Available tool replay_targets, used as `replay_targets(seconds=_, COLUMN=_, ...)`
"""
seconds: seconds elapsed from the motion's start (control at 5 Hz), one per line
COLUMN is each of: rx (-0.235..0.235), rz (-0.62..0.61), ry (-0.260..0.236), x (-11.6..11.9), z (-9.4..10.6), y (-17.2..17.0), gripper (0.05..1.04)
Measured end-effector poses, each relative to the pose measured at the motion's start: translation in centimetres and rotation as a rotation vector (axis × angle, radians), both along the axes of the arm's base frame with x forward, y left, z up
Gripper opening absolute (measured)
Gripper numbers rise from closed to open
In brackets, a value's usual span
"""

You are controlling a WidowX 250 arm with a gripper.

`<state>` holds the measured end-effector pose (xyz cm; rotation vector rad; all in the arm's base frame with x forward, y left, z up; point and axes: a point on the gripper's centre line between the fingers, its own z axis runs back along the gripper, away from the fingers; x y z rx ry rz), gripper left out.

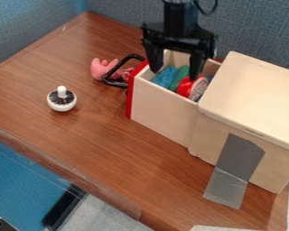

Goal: Put the red object in the drawer

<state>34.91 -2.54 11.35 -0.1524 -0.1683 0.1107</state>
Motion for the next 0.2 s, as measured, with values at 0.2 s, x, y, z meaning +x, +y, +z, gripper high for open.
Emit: replay_targets(seconds=0.2, rx=0.022, rz=0.000, ry=-0.040, x=-0.61, z=1.48, y=0.88, gripper=0.999)
